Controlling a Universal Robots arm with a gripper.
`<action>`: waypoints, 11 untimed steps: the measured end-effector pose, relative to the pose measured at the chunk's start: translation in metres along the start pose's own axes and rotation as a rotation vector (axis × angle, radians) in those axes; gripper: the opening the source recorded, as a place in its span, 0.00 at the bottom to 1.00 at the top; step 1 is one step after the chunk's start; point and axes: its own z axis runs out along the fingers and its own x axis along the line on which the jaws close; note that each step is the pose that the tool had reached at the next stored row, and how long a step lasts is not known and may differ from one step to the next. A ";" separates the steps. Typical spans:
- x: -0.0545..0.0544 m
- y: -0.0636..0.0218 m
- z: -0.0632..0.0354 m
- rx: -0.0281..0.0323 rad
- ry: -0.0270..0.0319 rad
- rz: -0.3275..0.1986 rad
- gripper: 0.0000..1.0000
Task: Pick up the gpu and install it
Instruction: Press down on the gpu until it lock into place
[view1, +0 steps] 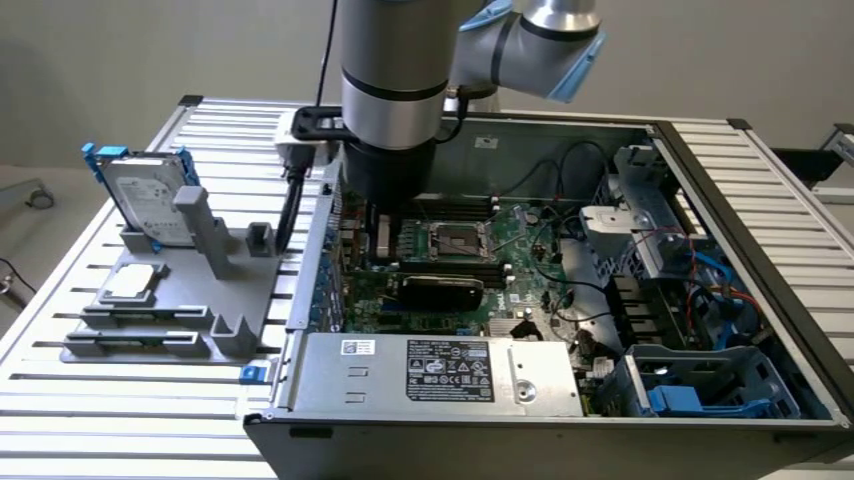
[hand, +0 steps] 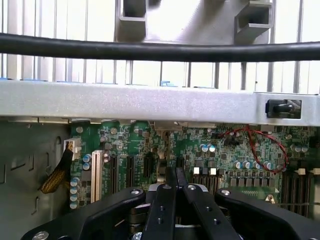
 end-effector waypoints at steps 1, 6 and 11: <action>0.000 0.0008 0.0000 -0.0031 0.0000 0.000 0.11; 0.000 0.0043 -0.0003 -0.0177 0.0007 0.001 0.11; 0.000 0.0056 -0.0044 -0.0237 0.0038 0.002 0.11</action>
